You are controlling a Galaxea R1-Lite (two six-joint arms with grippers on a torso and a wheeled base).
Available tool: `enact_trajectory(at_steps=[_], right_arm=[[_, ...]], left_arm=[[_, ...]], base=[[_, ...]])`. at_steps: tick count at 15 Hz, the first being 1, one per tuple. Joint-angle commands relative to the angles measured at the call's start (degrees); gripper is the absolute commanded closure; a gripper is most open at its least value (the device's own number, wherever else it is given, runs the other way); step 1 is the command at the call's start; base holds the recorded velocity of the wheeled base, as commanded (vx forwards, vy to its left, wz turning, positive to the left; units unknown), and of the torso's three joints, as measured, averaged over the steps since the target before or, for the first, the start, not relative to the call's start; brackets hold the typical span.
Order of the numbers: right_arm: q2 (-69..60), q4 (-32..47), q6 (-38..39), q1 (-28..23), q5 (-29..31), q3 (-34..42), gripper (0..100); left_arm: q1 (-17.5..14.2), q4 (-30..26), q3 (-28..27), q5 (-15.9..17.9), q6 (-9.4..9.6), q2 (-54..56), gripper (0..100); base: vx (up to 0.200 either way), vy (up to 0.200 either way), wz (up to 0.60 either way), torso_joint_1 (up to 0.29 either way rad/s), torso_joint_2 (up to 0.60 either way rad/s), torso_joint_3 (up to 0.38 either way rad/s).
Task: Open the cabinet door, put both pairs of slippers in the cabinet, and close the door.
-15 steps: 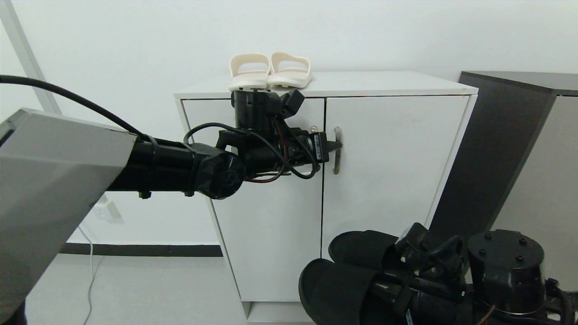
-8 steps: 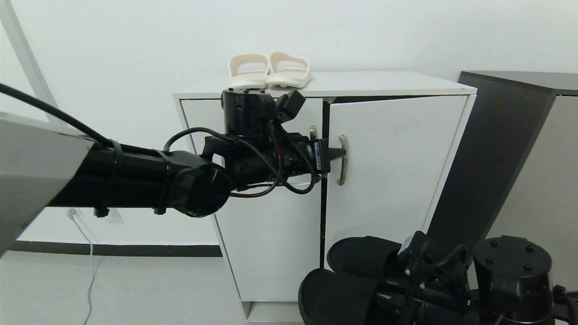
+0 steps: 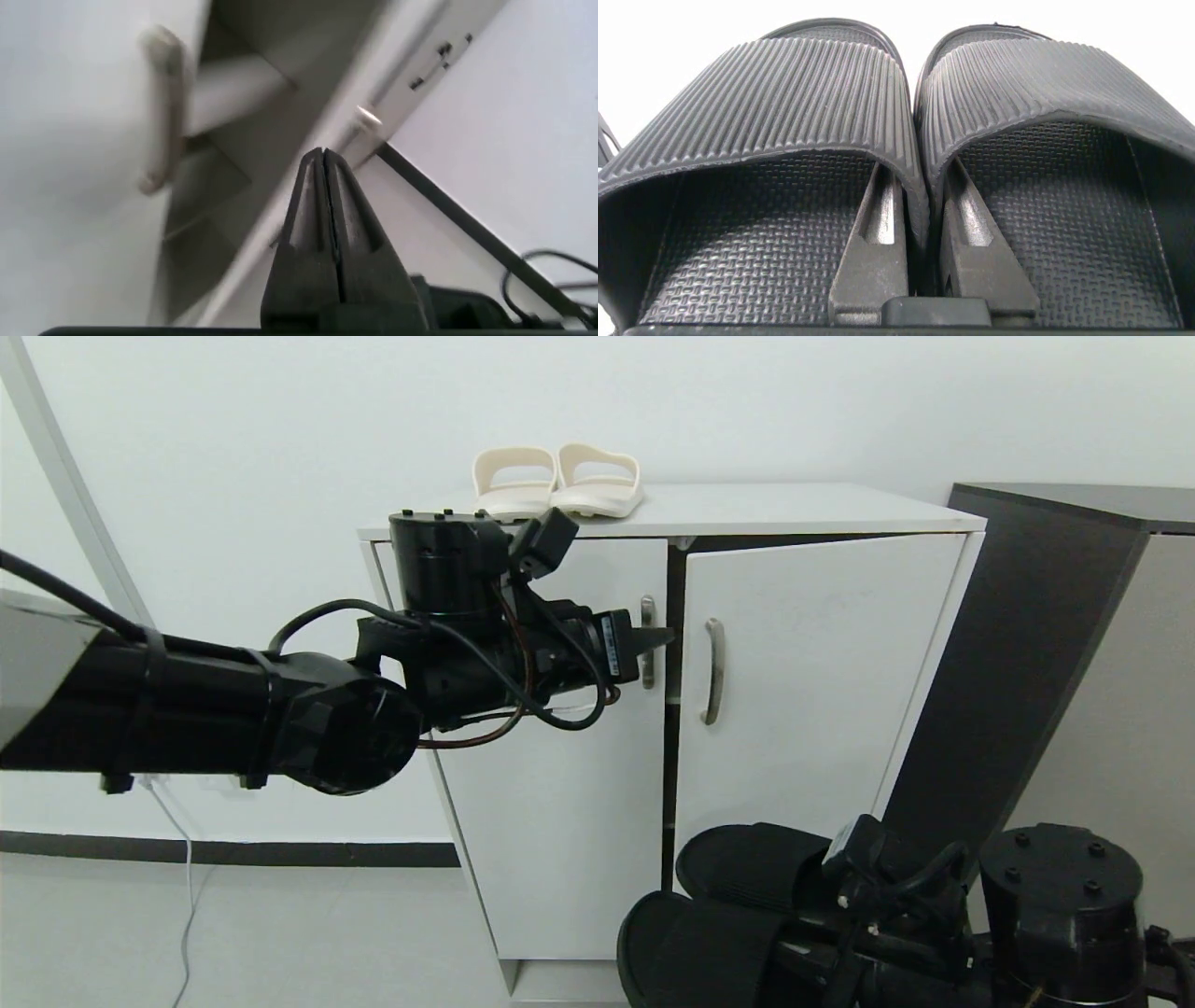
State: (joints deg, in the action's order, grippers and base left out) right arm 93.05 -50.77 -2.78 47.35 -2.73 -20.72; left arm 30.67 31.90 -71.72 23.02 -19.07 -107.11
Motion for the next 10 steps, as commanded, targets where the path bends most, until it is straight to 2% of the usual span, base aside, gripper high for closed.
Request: enact_trajectory(at_steps=[1,7,10], right_arm=[[-0.1,0.0,0.0,0.0,0.0,0.1,100],[-0.1,0.0,-0.1,0.5,-0.1,0.5,100],[0.2,0.0,-0.1,0.6,0.0,0.5,100]], left_arm=[[-0.6,1.1,-2.5,-0.1,-0.53,-3.3,100],[-1.0,1.2,-10.8,-0.2,-3.43,-9.9,100],[-0.8,1.4,-11.9,-0.2,-3.35,-11.4,100]], base=[[0.0,0.0,0.0,0.0,0.0,0.0],[0.0,0.0,0.0,0.0,0.0,0.0],[0.0,0.0,0.0,0.0,0.0,0.0]])
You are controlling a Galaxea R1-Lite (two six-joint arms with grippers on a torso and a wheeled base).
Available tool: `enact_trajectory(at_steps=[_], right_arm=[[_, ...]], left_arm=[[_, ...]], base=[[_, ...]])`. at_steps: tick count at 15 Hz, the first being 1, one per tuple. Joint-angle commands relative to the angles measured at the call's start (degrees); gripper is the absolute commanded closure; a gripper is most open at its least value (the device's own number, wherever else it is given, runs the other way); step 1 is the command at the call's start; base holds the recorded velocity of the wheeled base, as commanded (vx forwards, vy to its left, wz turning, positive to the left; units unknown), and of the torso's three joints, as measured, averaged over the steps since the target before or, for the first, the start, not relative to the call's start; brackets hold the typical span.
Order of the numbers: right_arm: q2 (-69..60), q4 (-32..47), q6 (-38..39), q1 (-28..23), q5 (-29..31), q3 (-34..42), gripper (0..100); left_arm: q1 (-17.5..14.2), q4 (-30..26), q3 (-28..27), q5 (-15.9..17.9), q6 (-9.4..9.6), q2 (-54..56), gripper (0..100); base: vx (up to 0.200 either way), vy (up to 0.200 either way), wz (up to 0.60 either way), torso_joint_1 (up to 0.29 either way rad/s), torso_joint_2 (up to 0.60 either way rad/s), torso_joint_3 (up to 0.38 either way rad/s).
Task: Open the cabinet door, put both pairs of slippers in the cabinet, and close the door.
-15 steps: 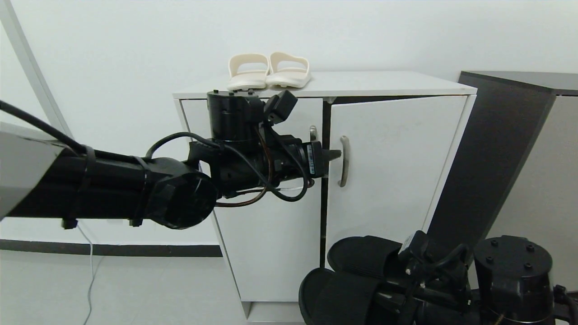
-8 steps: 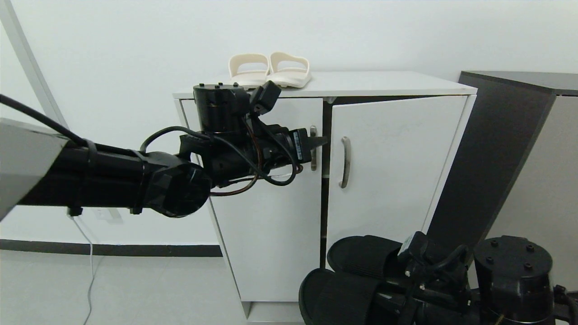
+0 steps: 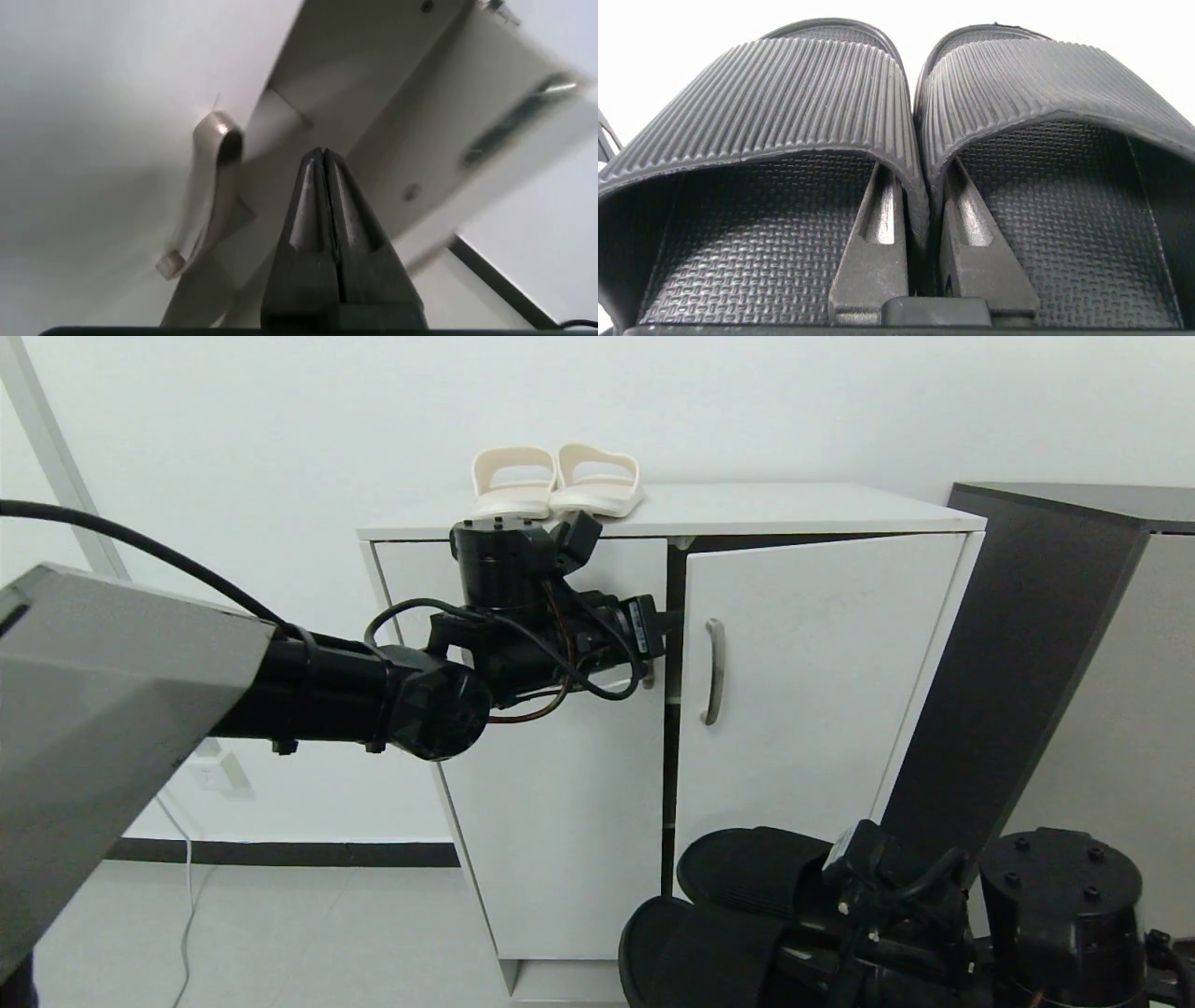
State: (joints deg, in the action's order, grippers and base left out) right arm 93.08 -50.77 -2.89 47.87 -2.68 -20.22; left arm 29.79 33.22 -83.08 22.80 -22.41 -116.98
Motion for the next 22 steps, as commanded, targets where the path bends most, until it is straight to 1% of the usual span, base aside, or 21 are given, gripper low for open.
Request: enact_trajectory(at_steps=[1,3,5,7,8,9,10,11,13,14,15,16,17,18,19,21,22], right_arm=[[0.2,0.0,0.0,0.2,0.0,0.0,100],[0.2,0.0,0.0,0.6,0.0,0.3,100],[0.2,0.0,0.0,0.7,0.0,0.4,100],[0.1,0.0,0.0,0.9,0.0,0.4,100],[0.0,0.0,0.0,1.3,0.0,0.8,100],[-0.1,0.0,0.0,1.5,0.0,1.0,100],[-0.3,0.0,0.0,2.0,0.0,1.1,100],[-0.4,0.0,0.0,2.4,0.0,1.4,100],[-0.4,0.0,0.0,3.1,0.2,1.6,100],[-0.5,-0.1,0.0,3.1,0.3,1.6,100],[-0.6,-0.1,0.0,3.1,0.3,1.6,100],[-0.8,-0.1,0.0,3.0,0.3,1.6,100],[-0.8,-0.1,0.0,2.7,0.4,1.3,100],[-0.6,-0.2,0.1,2.4,0.5,1.2,100],[0.0,-0.5,0.2,0.0,0.6,-0.1,100],[1.0,-0.5,0.3,-3.0,0.6,-1.3,100],[1.1,-0.5,0.4,-4.2,0.5,-1.7,100]], left_arm=[[0.2,0.0,-0.7,0.1,-0.09,-1.5,100],[0.6,0.0,-0.7,0.1,-0.09,-1.5,100],[1.2,0.1,-0.4,0.0,-0.09,-1.2,100],[2.7,0.3,0.9,-0.1,-0.01,-0.6,100],[4.0,0.4,2.8,-0.1,0.08,1.0,100],[6.2,0.6,5.3,-0.3,0.35,2.5,100],[8.4,1.2,6.4,-1.5,0.43,3.7,100],[10.5,1.7,6.4,-2.7,0.43,4.1,100],[13.2,1.8,6.2,-2.8,0.43,4.6,100],[13.4,1.8,5.9,-2.8,0.43,4.6,100],[13.2,1.8,5.7,-2.8,0.43,4.6,100],[12.5,1.8,5.8,-2.8,0.43,4.6,100],[10.5,2.5,6.4,-3.0,0.43,5.5,100],[10.0,2.9,7.1,-3.0,0.43,6.2,100],[8.2,4.9,11.3,-3.0,0.52,9.9,100],[7.5,5.7,18.1,-3.0,0.52,16.4,100],[7.5,5.7,25.2,-3.0,0.52,23.6,100]], base=[[0.0,0.0,0.0,0.0,0.0,0.0],[0.0,0.0,0.0,0.0,0.0,0.0],[-0.2,0.0,0.0,0.007,0.0,0.005],[-0.2,0.0,0.0,0.01,0.0,0.0],[-0.2,0.0,0.0,-0.002,0.0,0.002],[-0.2,0.0,0.0,0.002,0.0,0.002],[-0.2,0.0,0.0,-0.007,0.01,0.007],[-0.2,0.0,0.0,0.002,0.01,-0.002],[-0.2,0.0,0.0,0.0,0.0,0.002],[-0.2,0.0,0.0,-0.002,0.0,0.036],[0.0,0.0,0.0,0.0,0.0,0.0],[0.0,0.0,0.0,0.0,0.0,0.0],[0.0,0.0,0.0,0.0,0.0,0.0],[0.0,0.0,0.0,0.0,0.0,0.0],[0.0,0.0,0.0,0.0,0.0,0.0],[0.0,0.0,0.0,0.0,0.0,0.0],[0.0,0.0,0.0,0.0,0.0,0.0]])
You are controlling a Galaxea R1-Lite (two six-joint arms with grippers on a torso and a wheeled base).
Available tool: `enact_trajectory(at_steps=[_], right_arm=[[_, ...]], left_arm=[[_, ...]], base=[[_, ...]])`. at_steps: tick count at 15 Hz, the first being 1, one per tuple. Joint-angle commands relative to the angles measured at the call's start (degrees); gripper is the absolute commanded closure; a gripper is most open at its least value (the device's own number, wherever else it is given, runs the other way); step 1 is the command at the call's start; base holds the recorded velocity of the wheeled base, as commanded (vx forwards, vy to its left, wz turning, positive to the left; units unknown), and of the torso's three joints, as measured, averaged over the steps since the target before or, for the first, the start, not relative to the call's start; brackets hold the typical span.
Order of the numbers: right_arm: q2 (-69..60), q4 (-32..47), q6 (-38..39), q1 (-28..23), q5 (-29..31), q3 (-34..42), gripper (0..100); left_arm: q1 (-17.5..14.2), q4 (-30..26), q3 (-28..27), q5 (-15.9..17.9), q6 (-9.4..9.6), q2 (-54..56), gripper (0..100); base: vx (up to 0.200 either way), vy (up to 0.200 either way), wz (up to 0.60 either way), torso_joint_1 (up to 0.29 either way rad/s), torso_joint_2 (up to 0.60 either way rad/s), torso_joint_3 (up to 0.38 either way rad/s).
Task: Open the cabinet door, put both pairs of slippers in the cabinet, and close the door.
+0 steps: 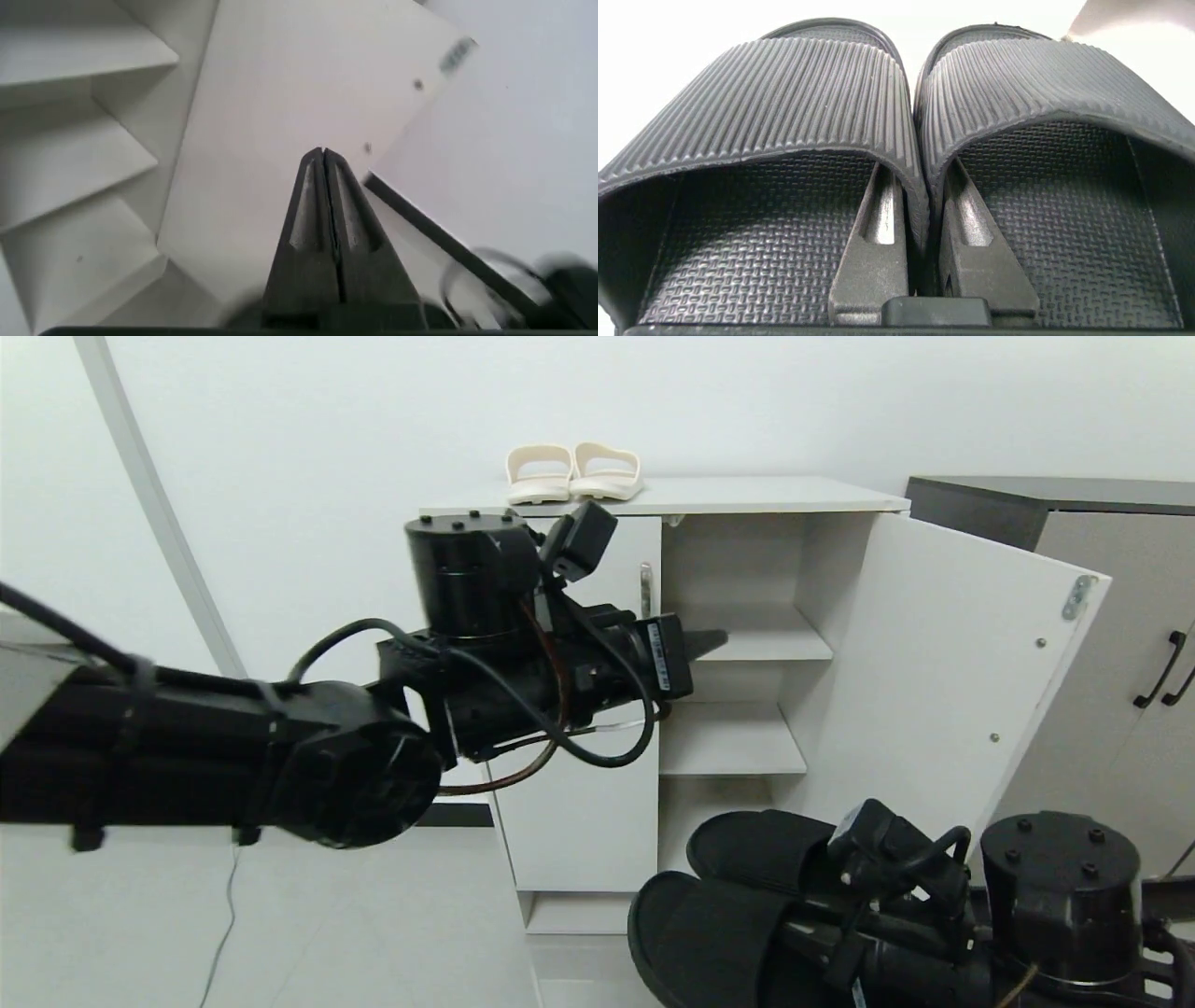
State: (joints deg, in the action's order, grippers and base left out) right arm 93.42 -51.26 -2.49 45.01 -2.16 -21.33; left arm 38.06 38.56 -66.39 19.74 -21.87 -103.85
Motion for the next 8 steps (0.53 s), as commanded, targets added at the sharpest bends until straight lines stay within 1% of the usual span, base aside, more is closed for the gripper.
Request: enact_trajectory(at_steps=[1,2,3,5,6,7,8], right_arm=[[0.9,0.0,0.0,-1.6,-0.1,-0.8,100],[1.0,0.0,0.1,-1.7,0.0,-1.1,100],[1.1,0.0,0.1,-1.9,0.0,-1.3,100],[1.1,0.0,0.2,-2.0,-0.1,-1.4,100],[1.0,0.0,0.2,-2.2,0.0,-1.4,100],[1.0,-0.1,0.2,-2.3,-0.1,-1.4,100],[1.0,-0.1,0.3,-2.6,0.0,-1.4,100]], left_arm=[[-0.8,0.3,11.8,0.0,-0.01,13.9,100],[-0.8,-0.2,16.8,0.0,0.16,19.5,100],[-0.9,-1.7,23.6,-2.2,0.16,29.1,100],[-1.1,-9.3,29.6,-8.0,0.16,42.9,100],[-1.1,-14.0,31.3,-9.6,0.25,49.9,100],[-1.8,-19.6,32.1,-10.5,0.6,55.8,100],[-6.4,-27.3,32.2,-10.9,1.57,62.3,100]], base=[[0.0,0.0,0.0,0.0,0.0,0.0],[0.0,0.0,0.0,0.0,0.0,0.0],[0.0,0.0,0.0,0.0,0.0,0.0],[0.0,0.0,0.0,0.0,0.0,0.0],[0.0,0.0,0.0,0.0,0.0,0.0],[0.0,0.0,0.0,0.0,0.0,0.0],[0.0,0.0,0.0,0.0,0.0,0.0]])
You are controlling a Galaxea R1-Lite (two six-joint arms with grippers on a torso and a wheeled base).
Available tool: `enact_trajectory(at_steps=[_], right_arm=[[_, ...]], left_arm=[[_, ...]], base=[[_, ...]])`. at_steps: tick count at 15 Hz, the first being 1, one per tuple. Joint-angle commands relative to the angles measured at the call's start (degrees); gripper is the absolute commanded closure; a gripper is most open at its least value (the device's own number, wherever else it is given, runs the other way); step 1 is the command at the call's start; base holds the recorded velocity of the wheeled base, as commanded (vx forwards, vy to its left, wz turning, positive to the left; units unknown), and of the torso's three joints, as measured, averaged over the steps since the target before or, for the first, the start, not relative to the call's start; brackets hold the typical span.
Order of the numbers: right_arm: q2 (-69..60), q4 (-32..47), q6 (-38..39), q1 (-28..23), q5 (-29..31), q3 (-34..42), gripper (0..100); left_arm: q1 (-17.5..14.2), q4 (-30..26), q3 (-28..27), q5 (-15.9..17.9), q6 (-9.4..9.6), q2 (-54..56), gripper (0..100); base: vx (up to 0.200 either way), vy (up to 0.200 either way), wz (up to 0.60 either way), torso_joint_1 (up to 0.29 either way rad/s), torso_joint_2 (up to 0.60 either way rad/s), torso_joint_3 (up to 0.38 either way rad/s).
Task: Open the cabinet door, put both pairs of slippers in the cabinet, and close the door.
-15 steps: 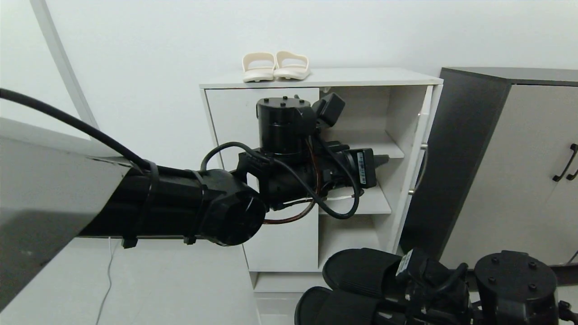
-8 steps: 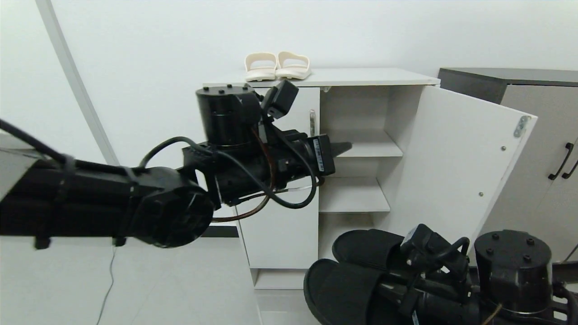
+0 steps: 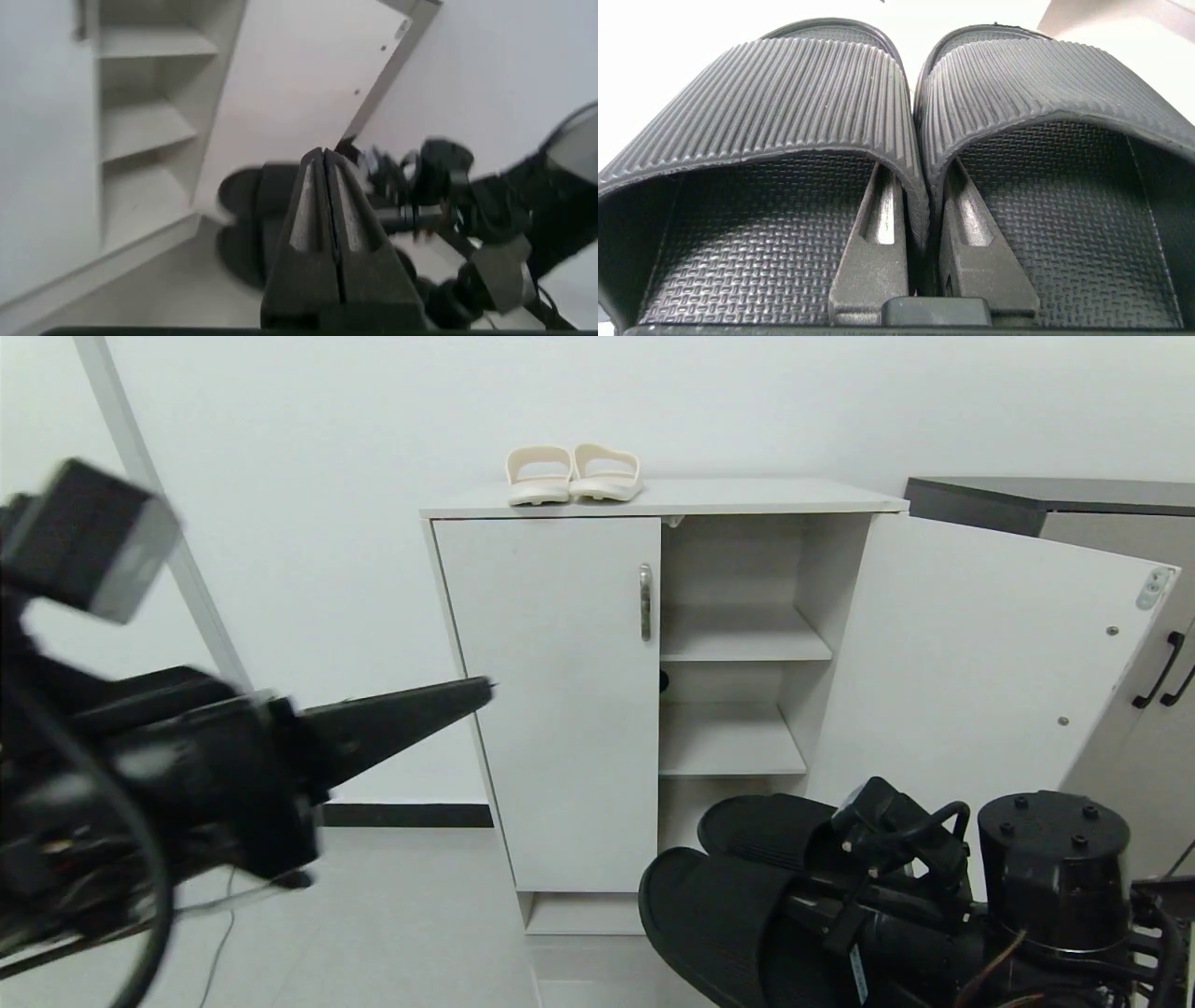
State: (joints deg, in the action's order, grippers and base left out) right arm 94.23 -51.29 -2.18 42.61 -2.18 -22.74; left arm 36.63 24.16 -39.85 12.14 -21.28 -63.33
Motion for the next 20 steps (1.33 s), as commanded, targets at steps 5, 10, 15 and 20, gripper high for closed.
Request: enact_trajectory(at_steps=[5,10,15,20], right_arm=[[0.0,0.0,-0.1,-1.1,0.0,0.1,100],[0.3,0.0,0.0,-1.1,0.2,0.3,100],[0.9,0.0,-0.1,-1.0,0.2,0.3,100],[1.1,0.0,-0.1,-0.9,0.3,0.5,100]], left_arm=[[-23.2,-25.7,18.8,-15.4,10.03,42.9,100],[-31.4,-25.7,31.9,-24.1,11.09,53.3,100],[-36.9,-24.6,38.9,-22.1,17.15,63.3,100],[-36.7,-24.6,39.8,-10.3,23.13,63.3,100]], base=[[0.0,0.0,0.0,0.0,0.0,0.0],[0.0,0.0,0.0,0.0,0.0,0.0],[0.0,0.0,0.0,0.0,0.0,0.0],[0.0,0.0,0.0,0.0,0.0,0.0]])
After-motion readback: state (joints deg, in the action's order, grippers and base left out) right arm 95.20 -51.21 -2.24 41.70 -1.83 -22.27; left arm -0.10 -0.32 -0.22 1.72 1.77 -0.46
